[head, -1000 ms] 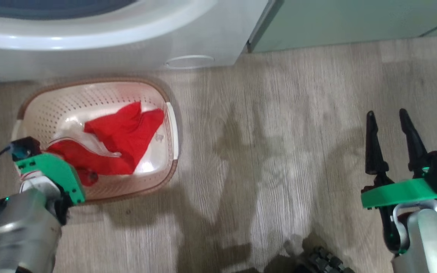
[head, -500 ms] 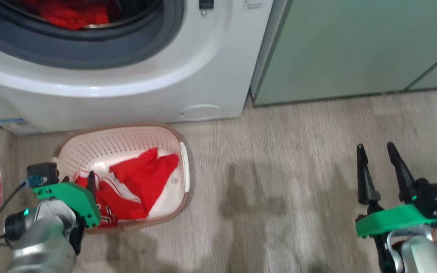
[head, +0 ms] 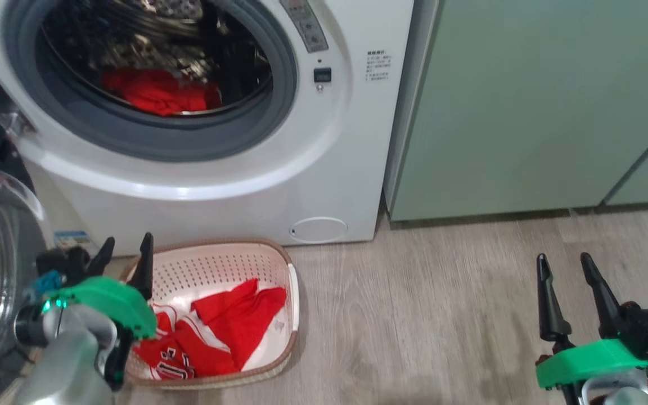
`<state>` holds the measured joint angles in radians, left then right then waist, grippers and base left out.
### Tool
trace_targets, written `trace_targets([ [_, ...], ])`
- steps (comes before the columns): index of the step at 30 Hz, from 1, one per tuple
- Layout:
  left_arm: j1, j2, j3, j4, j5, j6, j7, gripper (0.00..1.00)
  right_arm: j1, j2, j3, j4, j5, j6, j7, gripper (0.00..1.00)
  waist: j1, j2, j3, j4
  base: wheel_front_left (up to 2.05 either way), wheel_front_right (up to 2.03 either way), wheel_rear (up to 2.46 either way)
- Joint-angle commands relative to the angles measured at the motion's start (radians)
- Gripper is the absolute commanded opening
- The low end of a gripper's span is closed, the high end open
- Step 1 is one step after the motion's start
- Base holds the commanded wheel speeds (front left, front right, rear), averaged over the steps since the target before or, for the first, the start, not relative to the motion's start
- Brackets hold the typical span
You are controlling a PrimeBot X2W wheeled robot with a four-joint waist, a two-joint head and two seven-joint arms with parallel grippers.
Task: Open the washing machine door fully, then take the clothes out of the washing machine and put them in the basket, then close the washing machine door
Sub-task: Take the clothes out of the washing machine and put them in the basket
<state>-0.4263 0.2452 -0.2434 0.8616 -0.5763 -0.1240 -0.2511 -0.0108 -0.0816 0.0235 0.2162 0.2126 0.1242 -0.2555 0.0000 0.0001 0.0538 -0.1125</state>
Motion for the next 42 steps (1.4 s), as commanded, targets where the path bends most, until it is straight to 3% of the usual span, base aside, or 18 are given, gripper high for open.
trace_targets([
  [1,0.030,0.039,0.065,-0.076,0.029,0.004,-0.010,1.00,-0.001,-0.006,0.014,-0.038,-0.003,0.007,-0.006,1.00,0.0000,-0.0001,-0.027,0.004,0.00,0.00,0.00],
  [8,0.213,-0.006,0.195,-0.313,0.119,0.022,-0.011,1.00,0.019,0.000,-0.009,-0.053,-0.012,0.007,-0.006,1.00,0.0000,-0.0001,-0.064,0.004,0.00,0.00,0.00],
  [14,0.298,-0.052,0.257,-0.414,0.157,0.025,-0.011,1.00,0.038,0.004,-0.026,-0.060,-0.015,0.007,-0.006,1.00,0.0000,-0.0001,-0.085,0.014,0.00,0.00,0.00],
  [32,0.297,-0.080,0.280,-0.417,0.205,0.007,-0.011,1.00,0.037,0.006,-0.023,-0.062,-0.021,0.007,-0.006,1.00,0.0000,-0.0001,-0.080,0.022,0.00,0.00,0.00],
  [42,0.138,-0.076,0.235,-0.338,0.215,0.011,0.042,1.00,0.013,0.008,0.001,-0.051,-0.020,0.007,-0.006,1.00,0.0000,-0.0001,-0.010,-0.006,0.00,0.00,0.00],
])
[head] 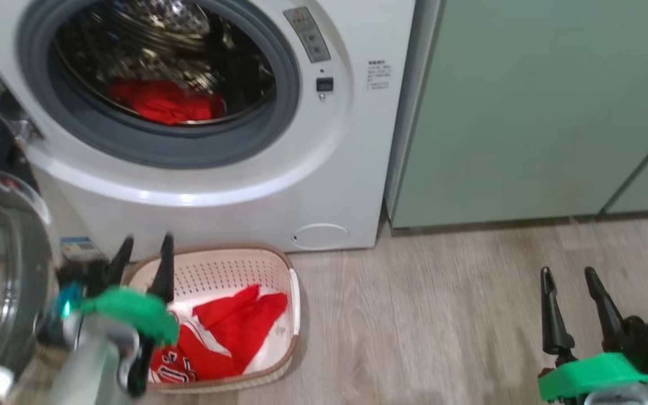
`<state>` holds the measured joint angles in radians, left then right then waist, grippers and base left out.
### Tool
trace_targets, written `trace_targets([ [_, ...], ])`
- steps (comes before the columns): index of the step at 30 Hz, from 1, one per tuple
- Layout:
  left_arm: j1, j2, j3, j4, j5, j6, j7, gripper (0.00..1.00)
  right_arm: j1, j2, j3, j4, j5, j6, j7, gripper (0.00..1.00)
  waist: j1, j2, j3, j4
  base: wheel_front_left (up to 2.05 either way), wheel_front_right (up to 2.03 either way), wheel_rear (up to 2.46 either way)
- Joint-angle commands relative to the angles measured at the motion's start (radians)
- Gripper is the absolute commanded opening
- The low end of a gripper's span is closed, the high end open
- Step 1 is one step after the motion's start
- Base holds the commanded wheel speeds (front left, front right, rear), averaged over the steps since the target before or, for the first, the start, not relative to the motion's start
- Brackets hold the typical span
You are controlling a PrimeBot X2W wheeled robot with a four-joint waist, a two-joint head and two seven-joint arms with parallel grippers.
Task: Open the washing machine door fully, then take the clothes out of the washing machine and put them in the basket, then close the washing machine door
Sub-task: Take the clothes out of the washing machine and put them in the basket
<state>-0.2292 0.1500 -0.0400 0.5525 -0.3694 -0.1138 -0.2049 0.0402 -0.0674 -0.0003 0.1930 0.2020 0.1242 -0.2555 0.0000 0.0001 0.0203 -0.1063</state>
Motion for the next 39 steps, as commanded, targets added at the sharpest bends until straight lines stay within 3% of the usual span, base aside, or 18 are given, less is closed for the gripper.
trace_targets([
  [1,-0.090,0.022,0.026,-0.016,0.012,0.004,0.014,1.00,-0.051,-0.005,0.027,-0.030,-0.010,0.007,-0.006,1.00,0.0000,-0.0001,0.044,-0.018,0.00,0.00,0.00],
  [11,-0.493,0.067,-0.027,0.119,0.065,0.065,0.256,1.00,-0.139,0.010,0.036,-0.039,-0.016,0.007,-0.006,1.00,0.0000,-0.0001,0.249,-0.079,0.00,0.00,0.00],
  [18,-0.782,0.140,-0.083,0.240,0.158,0.130,0.428,1.00,-0.205,0.016,0.040,-0.055,-0.017,0.007,-0.006,1.00,0.0000,-0.0001,0.405,-0.121,0.00,0.00,0.00],
  [25,-1.000,0.207,-0.121,0.378,0.230,0.174,0.451,1.00,-0.258,0.017,0.060,-0.067,0.009,0.007,-0.006,1.00,0.0000,-0.0001,0.516,-0.156,0.00,0.00,0.00],
  [39,-1.296,0.240,-0.253,0.597,0.372,0.241,0.515,1.00,-0.313,0.017,0.103,-0.075,0.033,0.007,-0.006,1.00,0.0000,-0.0001,0.629,-0.179,0.00,0.00,0.00],
])
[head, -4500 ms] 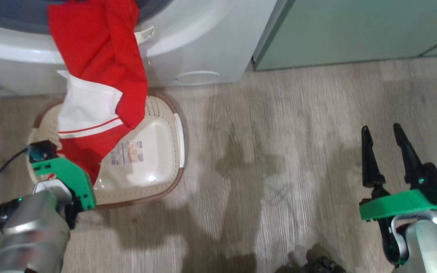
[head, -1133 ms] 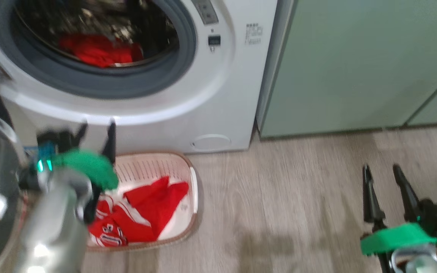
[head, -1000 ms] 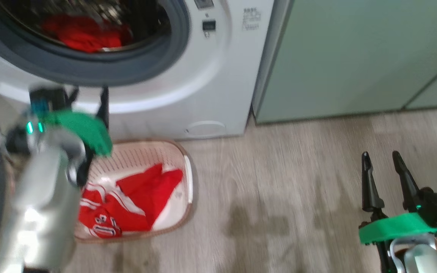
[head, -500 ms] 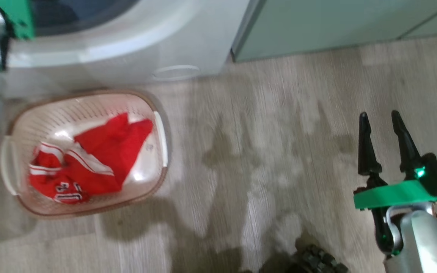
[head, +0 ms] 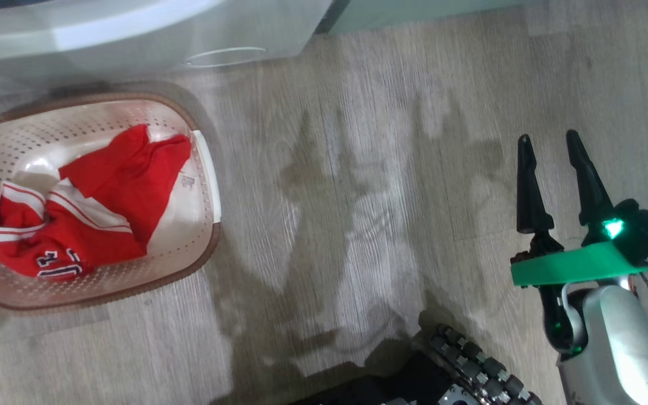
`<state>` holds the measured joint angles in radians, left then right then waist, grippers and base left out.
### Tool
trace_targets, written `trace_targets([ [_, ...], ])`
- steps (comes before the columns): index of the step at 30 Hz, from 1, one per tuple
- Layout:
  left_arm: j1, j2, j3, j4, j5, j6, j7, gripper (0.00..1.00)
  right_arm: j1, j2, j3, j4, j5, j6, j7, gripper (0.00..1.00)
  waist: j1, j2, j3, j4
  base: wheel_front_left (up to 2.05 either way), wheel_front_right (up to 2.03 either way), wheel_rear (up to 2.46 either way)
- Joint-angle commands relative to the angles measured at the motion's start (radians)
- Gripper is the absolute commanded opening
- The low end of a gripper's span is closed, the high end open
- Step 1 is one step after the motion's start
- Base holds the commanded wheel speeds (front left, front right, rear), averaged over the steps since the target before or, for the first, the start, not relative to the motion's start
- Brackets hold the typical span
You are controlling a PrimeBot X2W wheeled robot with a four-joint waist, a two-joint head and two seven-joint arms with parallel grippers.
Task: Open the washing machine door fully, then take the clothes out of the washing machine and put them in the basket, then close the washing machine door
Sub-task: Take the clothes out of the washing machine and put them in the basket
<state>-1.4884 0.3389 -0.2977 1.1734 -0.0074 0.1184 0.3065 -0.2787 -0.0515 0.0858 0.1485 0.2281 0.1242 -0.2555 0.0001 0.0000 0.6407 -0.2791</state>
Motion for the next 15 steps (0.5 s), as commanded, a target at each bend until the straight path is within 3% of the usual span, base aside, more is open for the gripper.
trace_targets([
  [1,-0.054,0.057,-0.007,-0.010,0.022,0.013,0.010,1.00,0.003,0.001,0.023,-0.031,0.010,0.007,-0.006,1.00,-0.0001,0.0000,0.016,-0.010,0.00,0.00,0.00],
  [7,-0.119,0.093,-0.066,0.067,0.075,0.019,0.065,1.00,-0.011,0.001,0.045,-0.037,0.026,0.007,-0.006,1.00,-0.0001,0.0000,0.059,-0.033,0.00,0.00,0.00],
  [13,-0.107,0.073,-0.095,0.090,0.089,0.047,0.121,1.00,-0.009,0.001,0.045,-0.041,0.031,0.007,-0.006,1.00,-0.0001,0.0000,0.077,-0.039,0.00,0.00,0.00],
  [14,-0.104,0.067,-0.096,0.092,0.085,0.048,0.126,0.85,-0.008,0.001,0.044,-0.041,0.031,0.007,-0.006,1.00,-0.0001,0.0000,0.079,-0.039,0.00,0.00,0.00],
  [15,-0.101,0.062,-0.097,0.092,0.083,0.052,0.128,0.45,-0.008,0.001,0.043,-0.042,0.031,0.007,-0.006,1.00,-0.0001,0.0000,0.080,-0.039,0.00,0.00,0.00],
])
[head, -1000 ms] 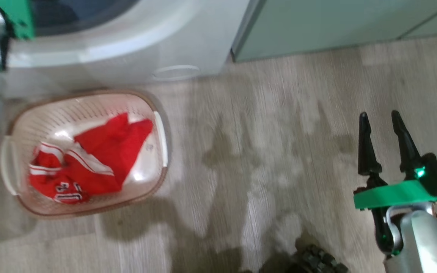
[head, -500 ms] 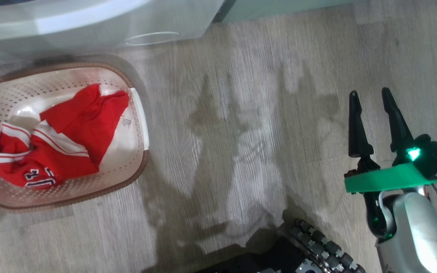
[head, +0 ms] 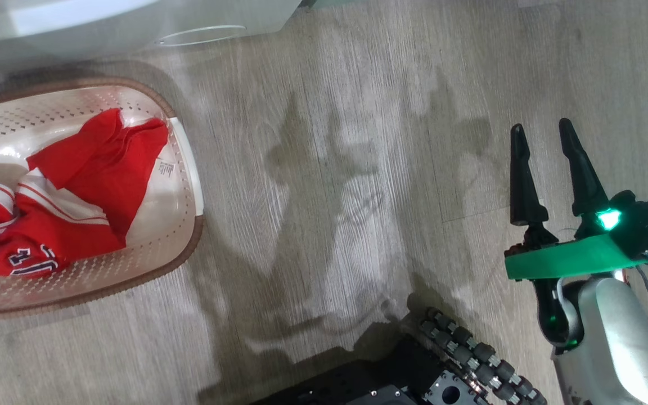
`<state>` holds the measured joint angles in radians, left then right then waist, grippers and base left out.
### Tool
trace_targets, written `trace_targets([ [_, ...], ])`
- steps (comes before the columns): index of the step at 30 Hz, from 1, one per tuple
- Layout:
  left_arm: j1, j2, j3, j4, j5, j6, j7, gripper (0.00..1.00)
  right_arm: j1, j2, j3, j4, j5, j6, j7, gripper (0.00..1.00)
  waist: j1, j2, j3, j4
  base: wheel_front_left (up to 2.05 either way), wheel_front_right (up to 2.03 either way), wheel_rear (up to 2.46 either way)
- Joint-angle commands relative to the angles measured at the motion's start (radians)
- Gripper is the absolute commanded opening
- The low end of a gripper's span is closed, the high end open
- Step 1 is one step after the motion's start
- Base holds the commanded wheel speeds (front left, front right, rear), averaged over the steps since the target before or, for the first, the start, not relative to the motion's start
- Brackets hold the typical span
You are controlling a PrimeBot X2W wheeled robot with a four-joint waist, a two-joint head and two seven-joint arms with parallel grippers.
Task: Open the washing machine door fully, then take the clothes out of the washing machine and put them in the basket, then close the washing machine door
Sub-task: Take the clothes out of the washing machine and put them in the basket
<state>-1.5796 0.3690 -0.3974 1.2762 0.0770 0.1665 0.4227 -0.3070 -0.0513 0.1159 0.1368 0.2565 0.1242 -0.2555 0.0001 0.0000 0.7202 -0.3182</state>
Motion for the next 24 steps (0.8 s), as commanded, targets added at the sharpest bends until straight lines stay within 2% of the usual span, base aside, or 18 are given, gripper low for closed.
trace_targets([
  [1,-0.005,0.026,-0.003,-0.009,0.001,0.006,0.017,0.00,0.021,0.001,0.012,-0.031,0.003,0.007,-0.006,1.00,-0.0001,0.0000,0.000,0.001,0.00,0.00,0.00],
  [5,0.024,-0.002,-0.005,-0.010,-0.013,0.016,0.015,0.00,0.025,0.001,0.005,-0.026,0.000,0.007,-0.006,1.00,-0.0001,0.0000,-0.012,0.006,0.00,0.00,0.00],
  [11,0.101,-0.050,0.027,-0.044,-0.071,0.034,-0.103,0.00,0.034,0.001,-0.014,-0.019,-0.008,0.007,-0.006,1.00,-0.0001,0.0000,-0.065,0.029,0.00,0.00,0.00],
  [16,0.191,-0.081,0.098,-0.065,-0.174,-0.018,-0.238,0.00,0.050,0.001,-0.035,-0.010,-0.022,0.007,-0.006,1.00,-0.0001,0.0000,-0.134,0.056,0.00,0.00,0.00],
  [19,0.223,-0.089,0.111,-0.066,-0.199,-0.039,-0.286,0.00,0.061,0.001,-0.042,-0.004,-0.027,0.007,-0.006,1.00,-0.0001,0.0000,-0.165,0.071,0.00,0.00,0.00],
  [24,0.308,-0.114,0.156,-0.051,-0.278,-0.137,-0.387,0.00,0.093,0.001,-0.046,0.011,-0.045,0.007,-0.006,1.00,-0.0001,0.0000,-0.262,0.104,0.00,0.00,0.00],
])
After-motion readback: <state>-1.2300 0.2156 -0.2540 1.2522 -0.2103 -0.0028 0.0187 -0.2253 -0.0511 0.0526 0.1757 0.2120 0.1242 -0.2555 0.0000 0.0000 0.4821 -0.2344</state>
